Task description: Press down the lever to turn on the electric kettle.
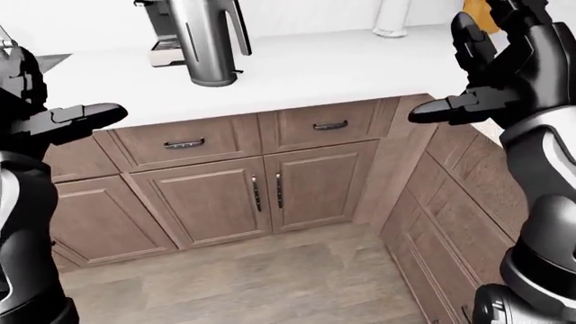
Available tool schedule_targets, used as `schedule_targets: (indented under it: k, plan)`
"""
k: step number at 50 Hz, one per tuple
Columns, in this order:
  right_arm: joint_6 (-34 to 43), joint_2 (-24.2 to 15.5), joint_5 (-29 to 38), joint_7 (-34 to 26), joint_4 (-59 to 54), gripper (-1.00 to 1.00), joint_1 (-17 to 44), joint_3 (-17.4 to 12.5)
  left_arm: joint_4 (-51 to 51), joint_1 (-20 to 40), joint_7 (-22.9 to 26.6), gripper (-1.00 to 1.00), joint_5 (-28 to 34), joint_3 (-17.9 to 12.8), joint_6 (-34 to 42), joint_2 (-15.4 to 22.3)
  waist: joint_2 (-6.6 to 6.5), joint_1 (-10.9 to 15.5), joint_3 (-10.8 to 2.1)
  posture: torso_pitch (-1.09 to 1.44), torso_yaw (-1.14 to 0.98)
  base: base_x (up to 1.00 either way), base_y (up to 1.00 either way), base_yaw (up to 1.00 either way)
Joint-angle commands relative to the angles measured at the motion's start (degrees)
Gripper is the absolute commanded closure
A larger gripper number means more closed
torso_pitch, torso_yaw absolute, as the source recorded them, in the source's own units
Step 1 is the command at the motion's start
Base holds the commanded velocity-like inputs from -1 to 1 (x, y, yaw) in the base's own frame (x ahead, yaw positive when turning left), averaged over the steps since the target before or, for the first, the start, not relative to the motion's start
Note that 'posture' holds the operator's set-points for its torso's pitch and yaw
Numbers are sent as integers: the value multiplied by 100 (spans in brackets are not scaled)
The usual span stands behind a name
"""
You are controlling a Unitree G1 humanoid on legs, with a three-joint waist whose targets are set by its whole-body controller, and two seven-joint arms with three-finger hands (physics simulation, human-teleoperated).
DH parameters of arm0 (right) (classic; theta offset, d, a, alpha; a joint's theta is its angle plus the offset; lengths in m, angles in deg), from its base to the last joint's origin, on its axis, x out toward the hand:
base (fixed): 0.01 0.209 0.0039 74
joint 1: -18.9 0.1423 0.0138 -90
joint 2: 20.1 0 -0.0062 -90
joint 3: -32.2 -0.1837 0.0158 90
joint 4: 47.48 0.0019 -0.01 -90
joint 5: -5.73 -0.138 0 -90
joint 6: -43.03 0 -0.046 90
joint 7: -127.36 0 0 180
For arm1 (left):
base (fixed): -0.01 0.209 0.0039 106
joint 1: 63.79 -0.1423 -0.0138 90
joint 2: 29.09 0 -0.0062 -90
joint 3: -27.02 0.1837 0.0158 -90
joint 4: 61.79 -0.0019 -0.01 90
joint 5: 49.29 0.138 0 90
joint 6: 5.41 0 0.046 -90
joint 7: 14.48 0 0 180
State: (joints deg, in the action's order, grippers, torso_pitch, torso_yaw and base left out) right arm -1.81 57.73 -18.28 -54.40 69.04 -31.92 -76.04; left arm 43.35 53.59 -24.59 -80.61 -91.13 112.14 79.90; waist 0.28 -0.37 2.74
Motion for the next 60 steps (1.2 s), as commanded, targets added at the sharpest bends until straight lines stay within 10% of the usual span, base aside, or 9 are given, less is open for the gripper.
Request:
schedule_targets:
  k: [1,6,16,19,33,45,54,58,60]
  plan:
    - [-207,-40,-33,-21,191,-100,141,-4,153,125,-19,-100,30,-177,-213,143,-21,27,-91,0,0,13,5,0]
    - [-201,-54,-21,-24,136,-100,218,31,80,149,-25,-100,12,-210,-242,207,-622,-44,-158,0,0,13,5,0]
    - [-151,-94,-39,-27,134,-100,286,8,44,131,-35,-100,2,-221,-291,240,-93,60,-62,0,0,13,5,0]
    - [-133,-109,-41,-34,130,-100,310,13,11,110,-21,-100,17,-230,-323,238,330,81,-162,0,0,12,7,0]
    - [-182,-120,-82,9,65,-100,338,25,-87,137,-58,-100,-39,-252,-336,327,-585,-88,-208,0,0,13,11,0]
    - [-150,-174,-124,-3,41,-100,376,-5,-120,162,-50,-100,6,-202,-372,298,291,57,-138,0,0,13,17,0]
    - [-97,-139,-118,-8,135,-100,366,24,-44,136,-56,-100,-57,-279,-319,341,-70,-6,-60,0,0,13,19,0]
    - [-85,-147,-109,-24,126,-100,388,16,-69,127,-45,-100,-24,-262,-337,320,-719,-53,-201,0,0,13,19,0]
    - [-95,-134,-109,-22,160,-100,347,16,-40,103,-44,-100,-37,-281,-340,322,-542,-24,-99,0,0,13,19,0]
